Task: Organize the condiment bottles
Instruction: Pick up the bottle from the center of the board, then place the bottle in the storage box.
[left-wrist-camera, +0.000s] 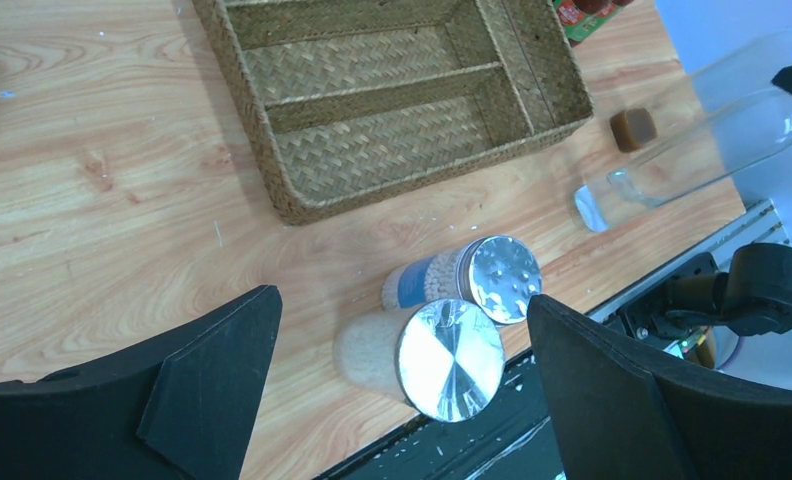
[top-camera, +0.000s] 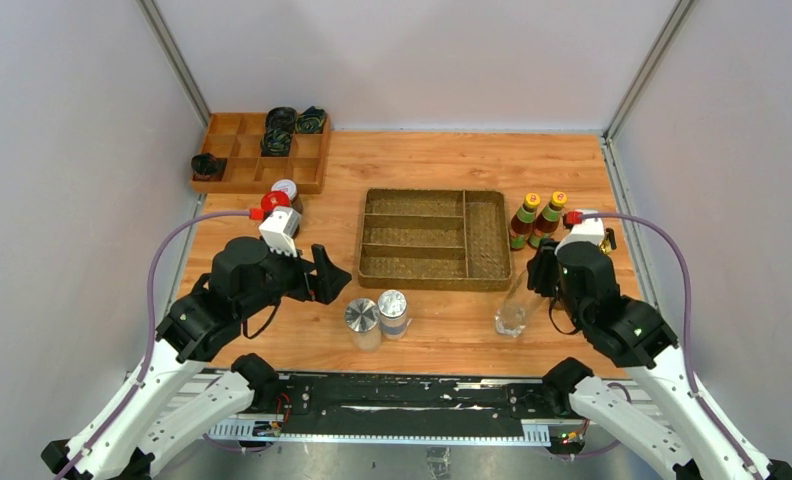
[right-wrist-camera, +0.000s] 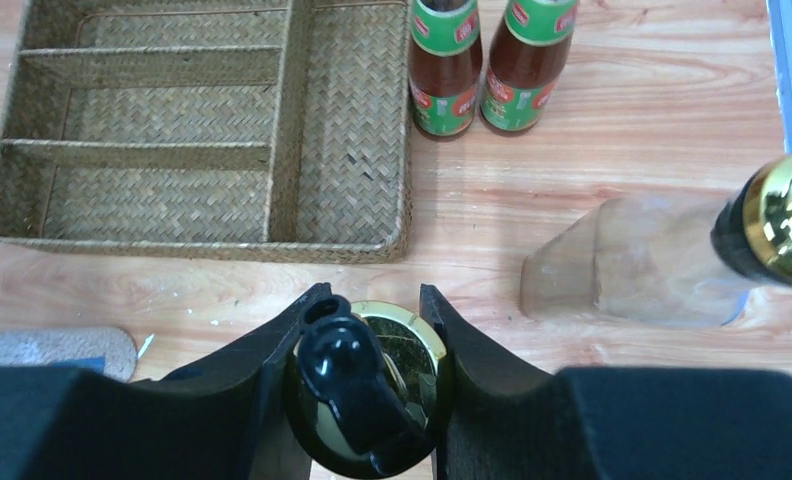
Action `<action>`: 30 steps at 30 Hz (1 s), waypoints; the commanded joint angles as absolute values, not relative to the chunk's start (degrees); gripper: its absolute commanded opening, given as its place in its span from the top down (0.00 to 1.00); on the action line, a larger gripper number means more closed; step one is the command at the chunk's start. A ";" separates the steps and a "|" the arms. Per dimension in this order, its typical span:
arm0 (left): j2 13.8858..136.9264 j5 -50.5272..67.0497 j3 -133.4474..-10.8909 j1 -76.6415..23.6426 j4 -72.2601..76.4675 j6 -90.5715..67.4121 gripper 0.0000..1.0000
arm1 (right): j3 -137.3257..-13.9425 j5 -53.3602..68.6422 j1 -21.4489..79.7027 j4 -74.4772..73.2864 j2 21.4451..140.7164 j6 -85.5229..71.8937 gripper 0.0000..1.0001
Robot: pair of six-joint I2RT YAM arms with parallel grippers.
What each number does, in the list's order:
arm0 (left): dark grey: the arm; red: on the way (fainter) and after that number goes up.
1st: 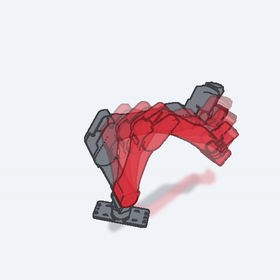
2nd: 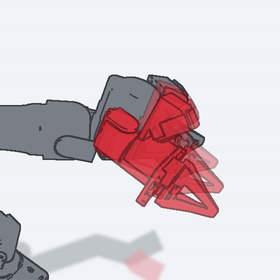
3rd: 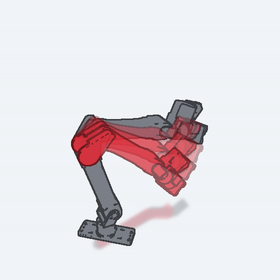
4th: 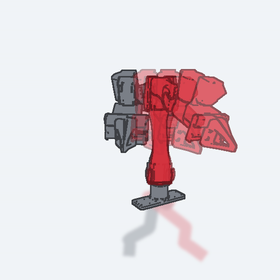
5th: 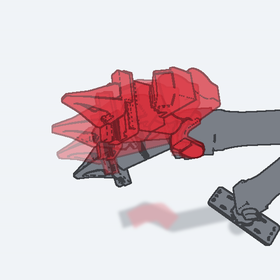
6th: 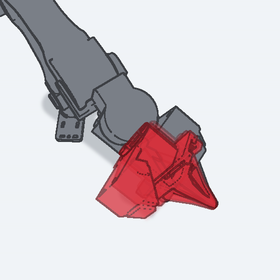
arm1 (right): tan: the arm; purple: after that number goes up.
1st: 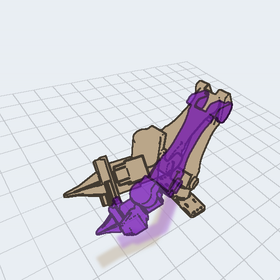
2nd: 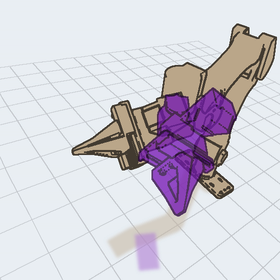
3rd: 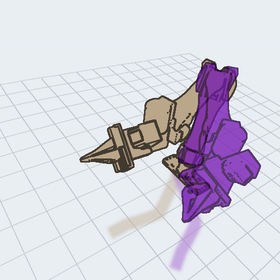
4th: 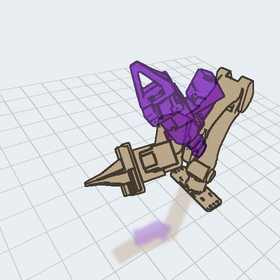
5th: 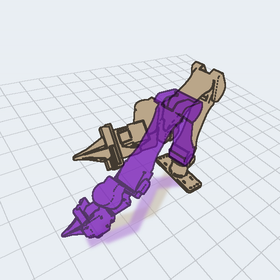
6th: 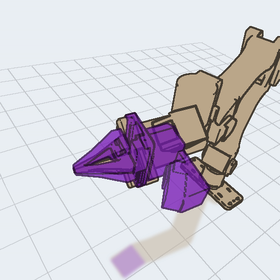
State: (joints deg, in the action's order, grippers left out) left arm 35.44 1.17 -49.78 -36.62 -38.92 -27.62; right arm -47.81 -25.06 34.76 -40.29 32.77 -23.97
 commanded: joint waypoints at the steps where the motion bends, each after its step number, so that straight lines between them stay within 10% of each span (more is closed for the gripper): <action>1: 35.10 0.23 -49.04 -37.05 -38.57 -27.86 0.00 | -58.38 -22.75 35.33 -40.25 35.91 -20.08 0.78; 30: 31.99 -3.26 -53.36 -37.00 -49.32 -28.96 0.00 | -104.44 -30.38 45.79 -9.38 92.92 -0.93 0.78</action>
State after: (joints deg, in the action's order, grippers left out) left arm 33.26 -2.83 -51.77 -36.62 -47.13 -29.06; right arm -97.23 -23.55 43.42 -20.25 89.93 -4.54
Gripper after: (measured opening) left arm 1.000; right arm 0.411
